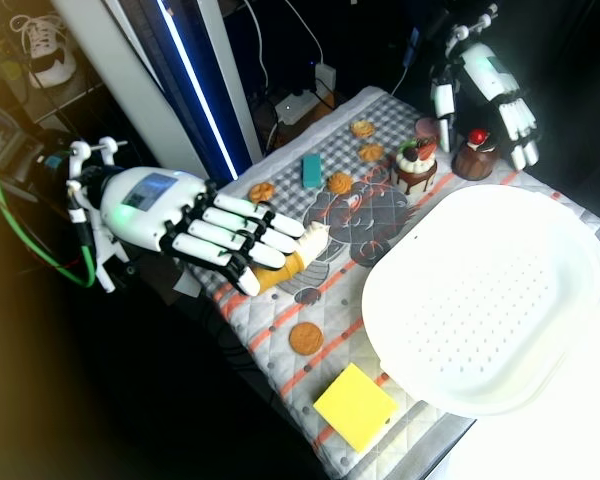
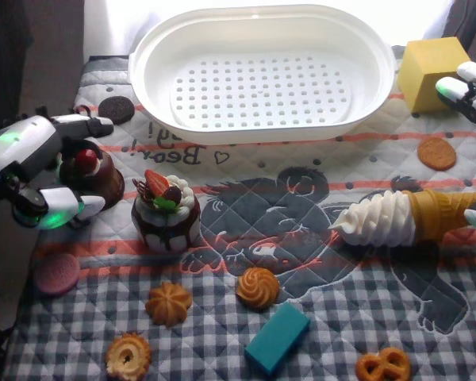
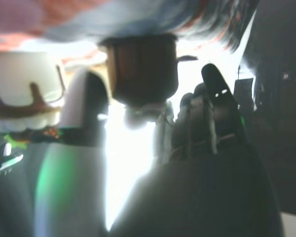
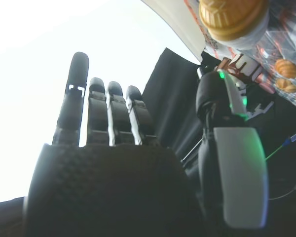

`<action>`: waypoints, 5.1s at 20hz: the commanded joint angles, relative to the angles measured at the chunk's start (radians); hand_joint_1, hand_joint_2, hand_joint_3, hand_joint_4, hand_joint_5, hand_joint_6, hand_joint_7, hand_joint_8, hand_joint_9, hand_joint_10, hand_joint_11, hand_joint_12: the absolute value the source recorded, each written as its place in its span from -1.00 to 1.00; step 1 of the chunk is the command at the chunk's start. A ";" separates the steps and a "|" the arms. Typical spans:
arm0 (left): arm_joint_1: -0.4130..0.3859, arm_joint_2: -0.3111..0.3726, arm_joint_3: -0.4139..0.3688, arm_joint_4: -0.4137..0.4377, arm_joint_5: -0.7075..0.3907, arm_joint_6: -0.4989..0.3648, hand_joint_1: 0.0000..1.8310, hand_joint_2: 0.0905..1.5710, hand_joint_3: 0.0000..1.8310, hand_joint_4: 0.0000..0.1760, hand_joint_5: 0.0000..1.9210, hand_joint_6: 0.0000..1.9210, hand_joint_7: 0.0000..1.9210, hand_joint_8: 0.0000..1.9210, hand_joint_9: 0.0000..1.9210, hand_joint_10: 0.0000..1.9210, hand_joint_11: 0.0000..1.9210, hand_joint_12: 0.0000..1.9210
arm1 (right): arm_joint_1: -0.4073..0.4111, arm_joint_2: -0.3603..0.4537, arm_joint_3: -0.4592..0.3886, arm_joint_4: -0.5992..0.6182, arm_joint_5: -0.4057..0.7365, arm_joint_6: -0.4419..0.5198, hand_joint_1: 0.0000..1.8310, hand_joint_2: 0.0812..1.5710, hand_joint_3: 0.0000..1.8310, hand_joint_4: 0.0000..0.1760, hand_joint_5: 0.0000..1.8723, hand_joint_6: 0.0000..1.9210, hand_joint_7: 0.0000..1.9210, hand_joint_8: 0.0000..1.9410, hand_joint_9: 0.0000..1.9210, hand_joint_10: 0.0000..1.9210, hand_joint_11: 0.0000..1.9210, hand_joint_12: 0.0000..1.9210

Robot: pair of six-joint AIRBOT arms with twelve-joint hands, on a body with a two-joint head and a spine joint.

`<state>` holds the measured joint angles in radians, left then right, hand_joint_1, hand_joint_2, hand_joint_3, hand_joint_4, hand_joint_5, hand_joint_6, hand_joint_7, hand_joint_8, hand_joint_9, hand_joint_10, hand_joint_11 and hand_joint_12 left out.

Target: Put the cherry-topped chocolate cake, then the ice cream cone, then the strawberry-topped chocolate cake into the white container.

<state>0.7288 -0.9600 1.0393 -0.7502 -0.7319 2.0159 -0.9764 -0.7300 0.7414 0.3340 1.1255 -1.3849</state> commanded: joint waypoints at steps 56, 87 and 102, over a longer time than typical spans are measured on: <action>-0.478 -0.183 0.263 0.243 0.165 -0.198 -0.15 0.21 -1.00 0.49 -1.00 -1.00 -1.00 -1.00 -1.00 -1.00 -1.00 -0.82 | -0.061 -0.007 0.019 0.009 0.136 0.100 -0.49 0.61 -1.00 -1.00 -1.00 -1.00 -1.00 -1.00 -0.99 -0.98 -1.00 0.41; 0.159 0.168 -0.193 0.329 -0.639 -0.534 -0.17 0.53 -1.00 -0.25 -0.94 -1.00 -0.93 -1.00 -0.94 -1.00 -1.00 -0.38 | 0.154 -0.238 0.223 -0.114 -0.203 0.194 0.31 0.60 -0.99 -1.00 -0.30 0.29 -0.19 0.70 0.09 0.98 0.21 1.00; 0.204 0.159 -0.205 0.322 -0.665 -0.537 -0.12 0.58 -1.00 -0.20 -0.92 -1.00 -0.93 -0.99 -0.92 -0.99 -1.00 -0.24 | 0.523 -0.299 0.382 -0.120 -0.298 0.090 0.27 0.61 -1.00 -1.00 -0.25 0.35 -0.28 0.70 -0.41 0.86 -0.36 1.00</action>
<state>0.9382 -0.8021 0.8330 -0.4419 -1.2655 1.4872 -0.4545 -1.0435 1.1282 0.2173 0.7200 -1.2953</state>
